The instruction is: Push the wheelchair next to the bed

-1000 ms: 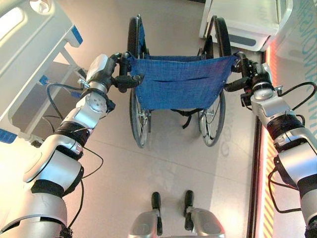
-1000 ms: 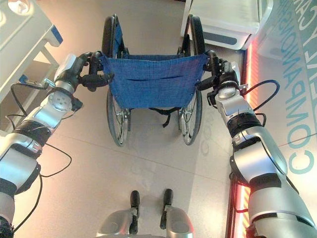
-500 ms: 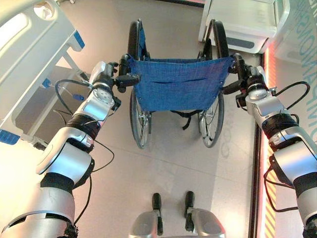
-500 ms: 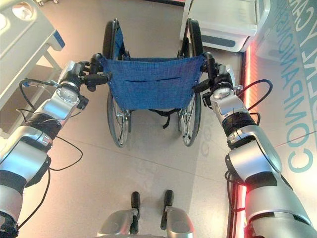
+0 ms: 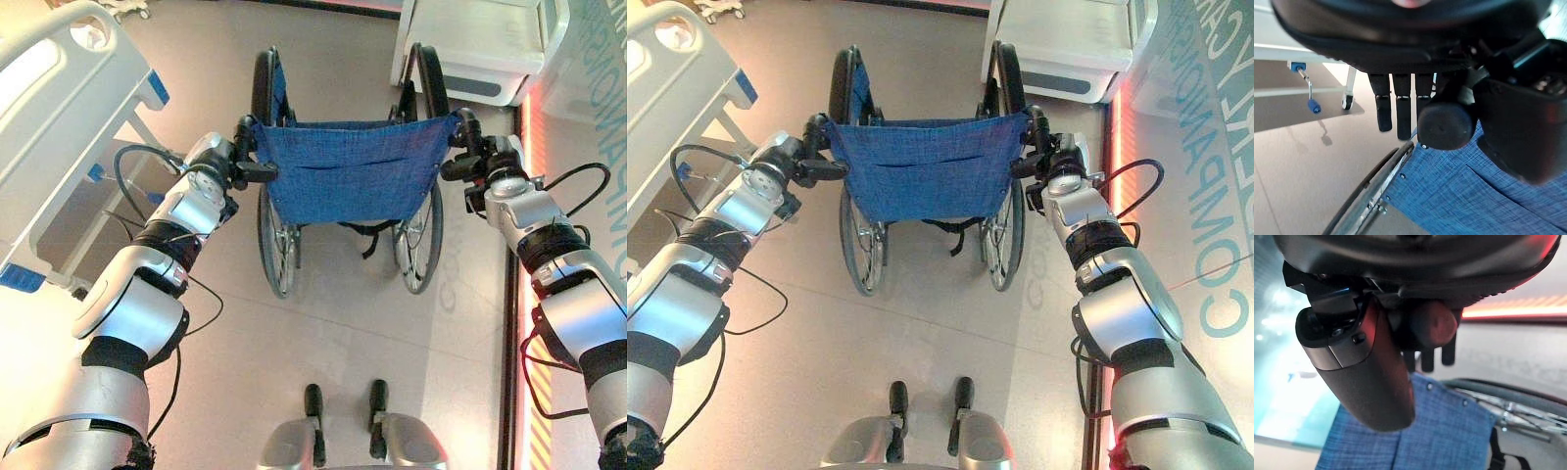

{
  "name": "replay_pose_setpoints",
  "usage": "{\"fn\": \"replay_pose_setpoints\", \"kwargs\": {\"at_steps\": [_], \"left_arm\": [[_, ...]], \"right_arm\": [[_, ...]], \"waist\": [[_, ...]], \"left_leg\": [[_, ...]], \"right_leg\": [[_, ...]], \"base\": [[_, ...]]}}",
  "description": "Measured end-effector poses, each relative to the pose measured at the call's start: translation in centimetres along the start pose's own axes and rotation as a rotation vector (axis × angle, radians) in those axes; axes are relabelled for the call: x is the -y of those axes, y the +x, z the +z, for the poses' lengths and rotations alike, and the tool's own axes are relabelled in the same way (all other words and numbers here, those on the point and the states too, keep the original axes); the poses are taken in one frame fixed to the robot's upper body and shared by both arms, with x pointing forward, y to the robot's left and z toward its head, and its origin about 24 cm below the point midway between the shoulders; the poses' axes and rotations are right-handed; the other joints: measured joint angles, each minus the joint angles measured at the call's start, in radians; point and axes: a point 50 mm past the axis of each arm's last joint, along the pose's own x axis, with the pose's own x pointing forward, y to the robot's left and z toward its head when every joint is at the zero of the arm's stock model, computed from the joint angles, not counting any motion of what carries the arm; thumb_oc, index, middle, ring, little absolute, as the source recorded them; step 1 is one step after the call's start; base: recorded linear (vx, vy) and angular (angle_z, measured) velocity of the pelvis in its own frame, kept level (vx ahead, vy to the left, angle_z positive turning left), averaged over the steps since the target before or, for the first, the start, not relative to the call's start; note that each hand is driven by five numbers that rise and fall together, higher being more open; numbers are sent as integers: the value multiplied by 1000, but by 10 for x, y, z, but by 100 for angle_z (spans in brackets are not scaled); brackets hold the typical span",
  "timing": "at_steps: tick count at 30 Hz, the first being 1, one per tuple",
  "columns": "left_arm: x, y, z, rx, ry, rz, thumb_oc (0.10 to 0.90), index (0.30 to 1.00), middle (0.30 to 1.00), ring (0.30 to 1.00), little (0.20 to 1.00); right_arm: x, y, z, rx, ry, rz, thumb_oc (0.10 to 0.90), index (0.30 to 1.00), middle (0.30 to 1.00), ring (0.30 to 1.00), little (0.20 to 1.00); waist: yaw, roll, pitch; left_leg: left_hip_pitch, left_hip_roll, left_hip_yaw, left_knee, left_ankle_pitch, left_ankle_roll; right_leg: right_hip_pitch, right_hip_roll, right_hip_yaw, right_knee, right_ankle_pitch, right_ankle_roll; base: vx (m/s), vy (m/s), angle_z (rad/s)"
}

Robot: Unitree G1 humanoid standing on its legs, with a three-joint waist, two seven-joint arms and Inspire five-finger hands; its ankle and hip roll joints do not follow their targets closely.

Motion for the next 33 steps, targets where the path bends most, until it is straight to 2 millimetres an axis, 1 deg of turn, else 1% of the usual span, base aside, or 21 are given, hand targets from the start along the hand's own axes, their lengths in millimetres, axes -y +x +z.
{"fn": "replay_pose_setpoints", "kwargs": {"at_steps": [6,17,20,26,33], "left_arm": [[0,1,-2,-7,-9,-11,400,300,300,300,300],[2,1,1,25,-43,40,400,300,300,300,300],[3,1,2,33,-51,42,400,300,300,300,300],[6,0,-1,78,-125,59,400,300,300,300,300],[11,-4,-7,132,-230,80,400,300,300,300,300]], "right_arm": [[-1,0,0,1,-8,0,400,300,300,300,300],[2,0,2,21,-44,-16,400,300,300,300,300],[3,0,3,35,-85,-30,400,300,300,300,300],[6,-1,6,80,-193,-57,400,300,300,300,300],[13,-5,2,114,-211,-55,400,300,300,300,300]], "waist": [[-1,4,-3],[2,4,-3],[5,4,-3],[8,4,-3],[10,4,-2]], "left_leg": [[0,0,0,0,0,0],[-16,0,-3,6,0,0],[-18,0,-3,7,0,0],[-26,0,-3,7,0,0],[-31,0,-4,3,0,0]], "right_leg": [[0,0,0,0,0,0],[-11,0,-2,0,2,-1],[-13,0,-2,0,3,-1],[-20,-1,-2,0,3,0],[-25,0,-3,-2,3,0]], "base": [[0,0,0],[0,0,0],[0,0,0],[-5,1,0],[-5,2,0]]}}
